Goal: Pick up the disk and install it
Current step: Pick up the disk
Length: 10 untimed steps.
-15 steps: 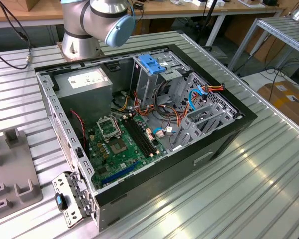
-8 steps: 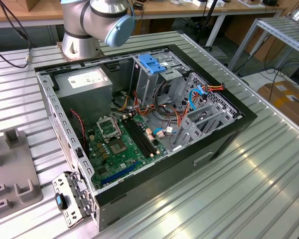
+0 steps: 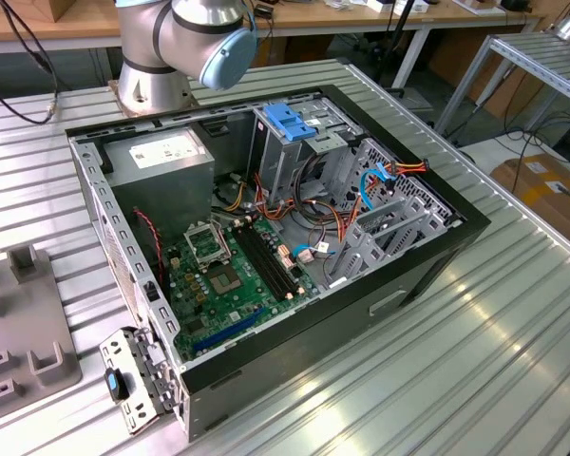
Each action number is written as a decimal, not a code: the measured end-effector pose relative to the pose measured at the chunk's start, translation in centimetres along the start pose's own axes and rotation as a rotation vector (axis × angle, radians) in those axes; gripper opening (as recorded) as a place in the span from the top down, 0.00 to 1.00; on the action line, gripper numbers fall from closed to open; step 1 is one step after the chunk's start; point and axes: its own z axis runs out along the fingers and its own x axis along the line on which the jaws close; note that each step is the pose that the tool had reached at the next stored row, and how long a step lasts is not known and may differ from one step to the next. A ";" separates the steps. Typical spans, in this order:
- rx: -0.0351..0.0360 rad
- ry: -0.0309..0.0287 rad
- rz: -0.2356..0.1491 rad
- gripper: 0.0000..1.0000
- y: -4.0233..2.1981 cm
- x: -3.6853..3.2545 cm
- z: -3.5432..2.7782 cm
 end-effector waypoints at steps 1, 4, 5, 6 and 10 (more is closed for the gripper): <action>0.0000 0.0000 0.000 0.65 0.00 0.00 -0.33; -0.0001 0.0000 0.000 0.65 0.00 0.01 -0.81; 0.0001 -0.0001 0.000 0.65 0.00 0.01 -0.93; 0.0001 0.0000 0.000 0.65 0.00 0.01 -0.96; 0.0000 0.0000 0.000 0.65 0.00 0.01 -0.98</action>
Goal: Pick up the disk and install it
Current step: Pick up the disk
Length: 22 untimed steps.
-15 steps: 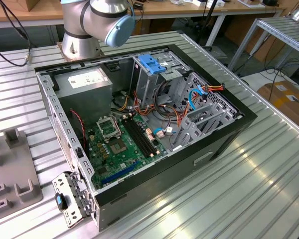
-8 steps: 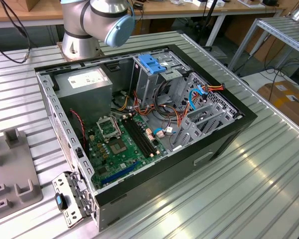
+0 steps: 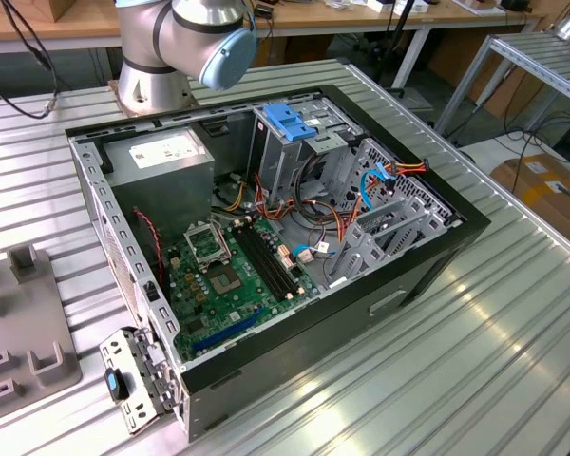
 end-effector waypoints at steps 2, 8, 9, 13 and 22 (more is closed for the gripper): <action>0.0000 0.0000 0.000 0.65 0.00 0.00 0.00; -0.0001 0.0000 0.000 0.65 0.00 0.00 -0.55; -0.0001 0.0000 0.000 0.65 0.00 0.01 -0.66; 0.0000 0.0000 0.000 0.65 0.00 0.01 -0.94; 0.0001 0.0000 0.000 0.65 -0.01 0.01 -1.28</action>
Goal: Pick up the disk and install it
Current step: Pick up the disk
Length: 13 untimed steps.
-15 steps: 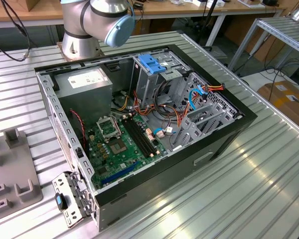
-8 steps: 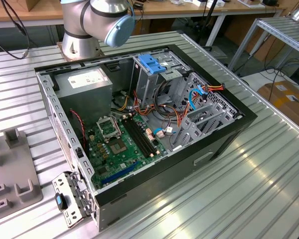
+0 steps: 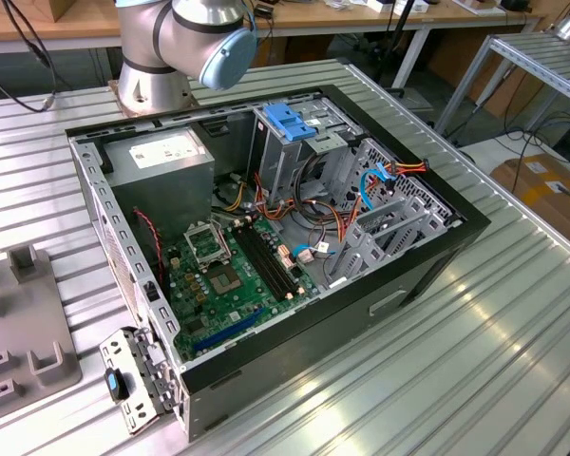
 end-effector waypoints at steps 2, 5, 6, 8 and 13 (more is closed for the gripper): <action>-0.0001 0.0001 0.000 0.65 0.00 0.00 -0.02; -0.0001 0.0001 0.000 0.65 0.00 0.00 -0.14; 0.0000 0.0000 0.000 0.65 0.00 0.00 -0.15; -0.0001 0.0001 0.000 0.65 0.00 0.00 -0.16; -0.0001 0.0001 0.000 0.65 0.00 0.00 -0.20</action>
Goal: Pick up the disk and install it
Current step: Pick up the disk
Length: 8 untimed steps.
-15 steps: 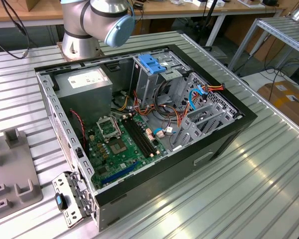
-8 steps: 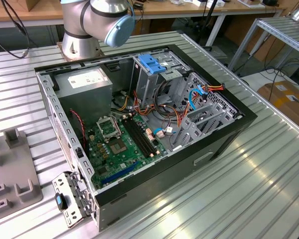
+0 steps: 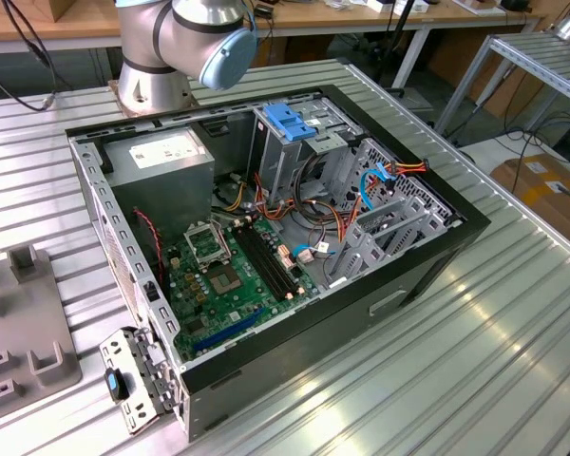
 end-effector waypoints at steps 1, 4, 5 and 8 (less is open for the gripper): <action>-0.0001 0.0000 0.000 0.65 0.00 0.00 -0.02; -0.0001 0.0000 0.000 0.65 0.00 0.00 -0.25; 0.0000 0.0000 0.000 0.65 -0.01 0.00 -0.48; 0.0000 0.0000 0.000 0.65 0.00 0.01 -1.01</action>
